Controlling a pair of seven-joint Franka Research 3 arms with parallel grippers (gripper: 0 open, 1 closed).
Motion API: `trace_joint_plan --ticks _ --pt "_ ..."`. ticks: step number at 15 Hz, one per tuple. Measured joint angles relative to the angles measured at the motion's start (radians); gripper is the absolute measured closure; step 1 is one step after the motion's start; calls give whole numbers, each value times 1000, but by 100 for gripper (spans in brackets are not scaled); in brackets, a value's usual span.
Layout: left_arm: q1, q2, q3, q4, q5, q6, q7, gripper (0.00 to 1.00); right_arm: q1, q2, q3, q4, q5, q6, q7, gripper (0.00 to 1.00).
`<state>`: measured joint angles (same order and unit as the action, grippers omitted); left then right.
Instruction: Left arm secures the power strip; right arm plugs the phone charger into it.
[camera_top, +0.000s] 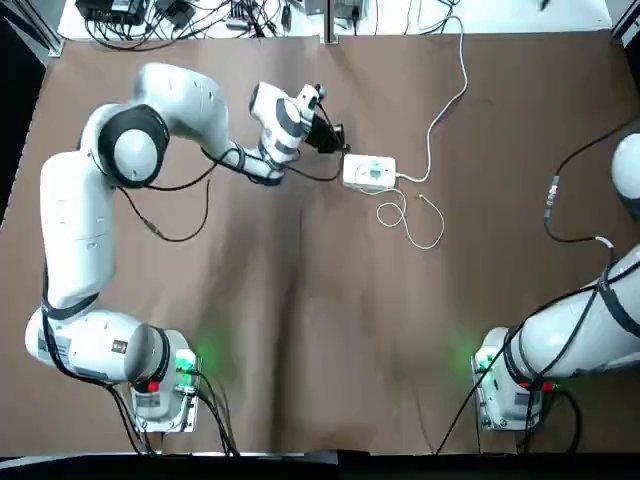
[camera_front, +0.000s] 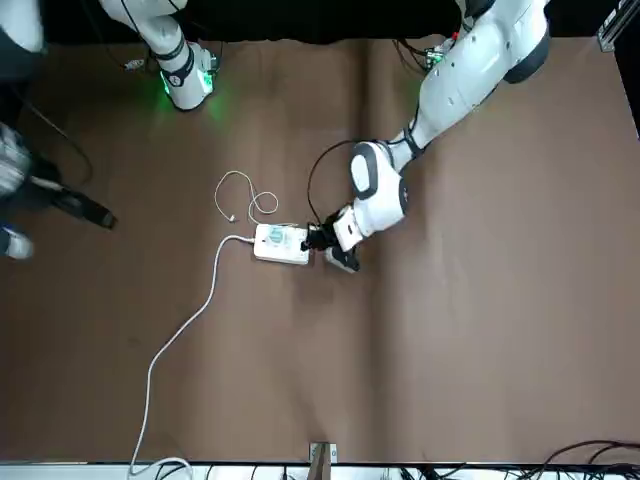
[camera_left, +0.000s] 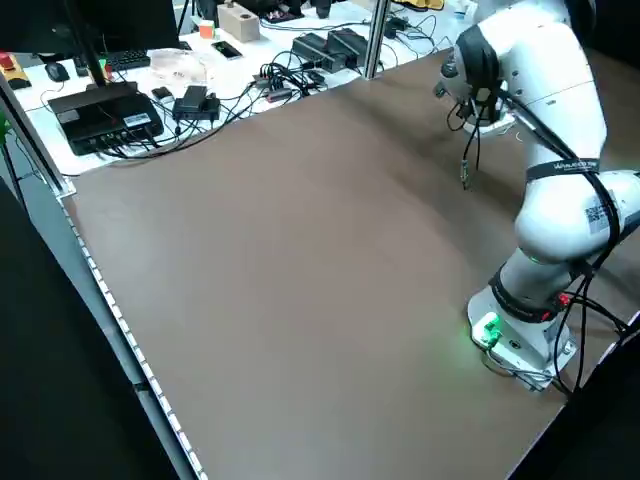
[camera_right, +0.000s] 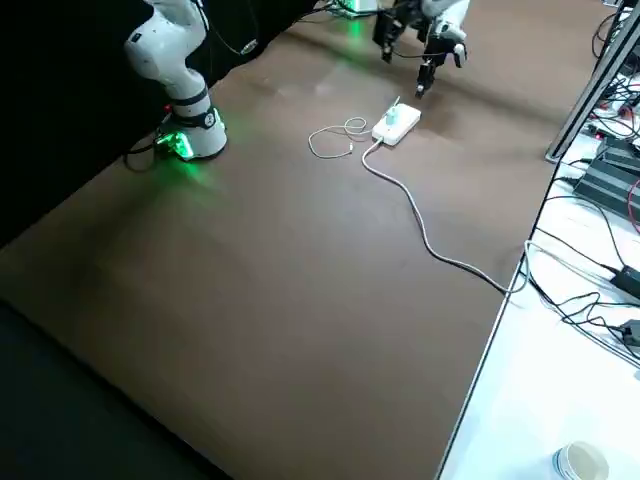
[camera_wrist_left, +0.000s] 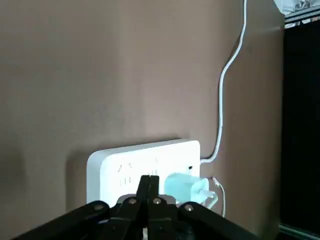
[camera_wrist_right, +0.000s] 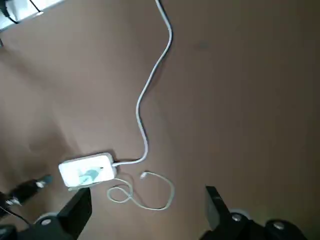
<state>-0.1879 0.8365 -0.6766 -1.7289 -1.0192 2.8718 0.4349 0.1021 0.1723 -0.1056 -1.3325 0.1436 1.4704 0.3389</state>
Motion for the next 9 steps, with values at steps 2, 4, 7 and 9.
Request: trace_joint_plan --ticks 2,4,7,9 --pt "2 -49 58 1 75 -117 -99 99 -48 -37 0 -1 -4 -10 -108 0" --pt "16 -79 82 8 209 -208 -231 99 -68 -59 0 -2 -36 -12 -180 0" --pt "43 -121 121 58 458 -404 -417 99 -68 -74 4 -14 -61 -12 -230 0" --pt "58 -188 200 145 645 -643 -492 99 -68 -84 8 -31 -66 -2 -308 0"
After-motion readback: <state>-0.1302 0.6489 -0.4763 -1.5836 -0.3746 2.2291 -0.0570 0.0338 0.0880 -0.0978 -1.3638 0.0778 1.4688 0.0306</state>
